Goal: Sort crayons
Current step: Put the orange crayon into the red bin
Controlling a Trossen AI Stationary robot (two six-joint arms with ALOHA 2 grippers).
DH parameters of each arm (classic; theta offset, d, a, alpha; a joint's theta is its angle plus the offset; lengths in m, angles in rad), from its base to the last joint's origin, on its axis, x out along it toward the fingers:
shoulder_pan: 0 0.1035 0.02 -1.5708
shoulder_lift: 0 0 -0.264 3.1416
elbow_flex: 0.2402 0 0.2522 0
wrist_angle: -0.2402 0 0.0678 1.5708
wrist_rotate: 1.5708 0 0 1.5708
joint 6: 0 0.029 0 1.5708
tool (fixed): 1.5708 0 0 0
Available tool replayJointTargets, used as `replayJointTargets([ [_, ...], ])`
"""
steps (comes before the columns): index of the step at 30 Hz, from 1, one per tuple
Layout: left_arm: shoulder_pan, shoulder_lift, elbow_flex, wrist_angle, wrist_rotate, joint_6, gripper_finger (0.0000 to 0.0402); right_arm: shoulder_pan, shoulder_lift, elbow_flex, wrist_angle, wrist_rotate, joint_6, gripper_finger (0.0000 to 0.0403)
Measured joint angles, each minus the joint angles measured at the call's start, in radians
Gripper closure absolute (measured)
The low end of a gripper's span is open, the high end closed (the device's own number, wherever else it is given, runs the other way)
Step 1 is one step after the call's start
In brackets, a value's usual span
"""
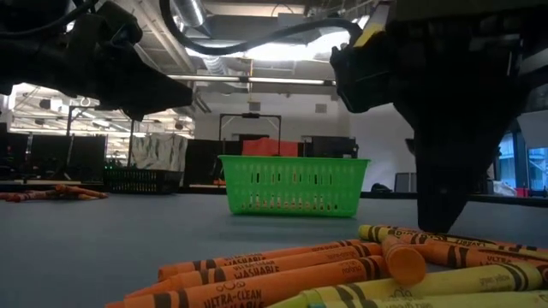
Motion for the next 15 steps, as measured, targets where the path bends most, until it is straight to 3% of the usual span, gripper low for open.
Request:
replayJointTargets([
  [8, 0.002, 0.0, 0.0, -0.002, -0.021, 0.0, 0.0274, 0.003, 0.028, 0.002, 0.006, 0.052, 0.014, 0.0168],
  [15, 0.002, 0.0, 0.0, -0.003, -0.024, 0.001, 0.0274, 0.003, 0.03, 0.002, -0.029, 0.098, -0.011, 0.0224],
])
